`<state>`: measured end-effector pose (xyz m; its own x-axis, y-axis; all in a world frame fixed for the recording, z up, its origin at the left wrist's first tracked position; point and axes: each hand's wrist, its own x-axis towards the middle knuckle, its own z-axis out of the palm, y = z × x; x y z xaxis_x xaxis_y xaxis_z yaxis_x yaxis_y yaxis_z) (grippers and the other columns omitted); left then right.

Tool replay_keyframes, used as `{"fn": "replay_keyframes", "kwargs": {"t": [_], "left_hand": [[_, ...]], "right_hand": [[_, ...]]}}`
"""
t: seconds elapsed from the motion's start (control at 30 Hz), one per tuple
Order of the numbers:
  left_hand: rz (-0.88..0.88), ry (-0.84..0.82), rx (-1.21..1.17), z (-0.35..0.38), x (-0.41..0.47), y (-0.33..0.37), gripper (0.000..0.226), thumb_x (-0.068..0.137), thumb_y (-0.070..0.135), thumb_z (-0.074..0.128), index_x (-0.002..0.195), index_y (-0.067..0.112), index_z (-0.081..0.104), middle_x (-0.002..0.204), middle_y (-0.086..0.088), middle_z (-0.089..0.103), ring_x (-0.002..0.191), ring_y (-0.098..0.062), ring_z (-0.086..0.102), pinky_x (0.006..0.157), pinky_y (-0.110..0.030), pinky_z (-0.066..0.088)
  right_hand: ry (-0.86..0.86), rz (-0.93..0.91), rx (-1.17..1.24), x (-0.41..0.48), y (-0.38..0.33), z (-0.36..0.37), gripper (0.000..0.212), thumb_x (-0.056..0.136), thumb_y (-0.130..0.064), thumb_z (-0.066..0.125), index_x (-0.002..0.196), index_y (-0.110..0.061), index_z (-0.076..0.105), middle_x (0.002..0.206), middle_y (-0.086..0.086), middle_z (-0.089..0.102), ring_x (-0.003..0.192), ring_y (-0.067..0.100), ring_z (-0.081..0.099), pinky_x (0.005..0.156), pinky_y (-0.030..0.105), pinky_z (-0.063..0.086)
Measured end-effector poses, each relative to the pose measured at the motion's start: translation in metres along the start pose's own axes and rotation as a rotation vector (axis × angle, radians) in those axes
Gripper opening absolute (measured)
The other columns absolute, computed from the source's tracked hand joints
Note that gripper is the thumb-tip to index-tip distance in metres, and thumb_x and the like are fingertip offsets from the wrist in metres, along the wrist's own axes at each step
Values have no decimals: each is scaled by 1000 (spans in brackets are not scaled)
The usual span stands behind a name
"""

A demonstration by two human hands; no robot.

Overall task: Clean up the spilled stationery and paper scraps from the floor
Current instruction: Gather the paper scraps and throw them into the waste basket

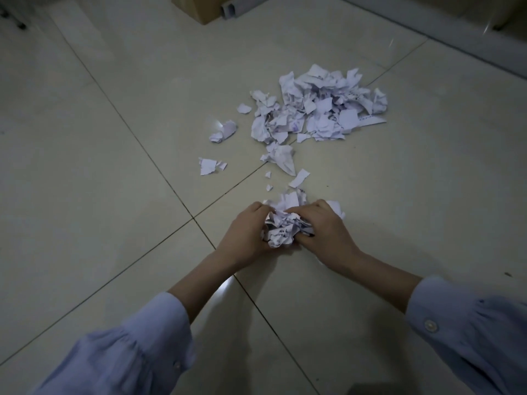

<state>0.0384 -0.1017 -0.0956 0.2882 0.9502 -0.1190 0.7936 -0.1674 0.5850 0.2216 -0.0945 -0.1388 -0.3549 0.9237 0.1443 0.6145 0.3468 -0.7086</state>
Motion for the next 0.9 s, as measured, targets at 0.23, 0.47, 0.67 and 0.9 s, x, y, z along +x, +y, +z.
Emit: {"fn": "replay_keyframes", "kwargs": {"t": [0.23, 0.47, 0.67, 0.9], "left_hand": [[7, 14, 92, -6, 9, 25, 35, 73, 30, 77, 92, 4, 62, 92, -13, 59, 84, -28, 52, 67, -31, 34], [110, 69, 98, -23, 27, 77, 35, 71, 26, 79, 81, 0, 57, 80, -15, 55, 71, -23, 42, 58, -30, 17], [240, 59, 147, -34, 47, 143, 31, 75, 20, 75, 93, -1, 60, 96, -18, 61, 91, -31, 54, 61, -24, 21], [369, 40, 133, -37, 72, 220, 25, 73, 16, 75, 89, 2, 61, 93, -16, 66, 88, -30, 60, 67, -29, 39]], "right_hand": [[84, 179, 136, -5, -23, -28, 27, 72, -2, 67, 97, -13, 71, 86, 3, 71, 81, 22, 61, 70, 32, 45], [215, 257, 170, -4, -32, -80, 25, 67, 3, 64, 87, -10, 70, 73, -2, 67, 66, 7, 56, 59, 13, 39], [327, 276, 92, -8, -36, -142, 14, 69, 1, 67, 80, -7, 67, 70, 0, 64, 67, 12, 56, 57, 11, 36], [491, 371, 58, -36, -41, -222, 10, 69, 1, 67, 78, -5, 67, 67, 0, 62, 62, 8, 50, 55, 20, 38]]}}
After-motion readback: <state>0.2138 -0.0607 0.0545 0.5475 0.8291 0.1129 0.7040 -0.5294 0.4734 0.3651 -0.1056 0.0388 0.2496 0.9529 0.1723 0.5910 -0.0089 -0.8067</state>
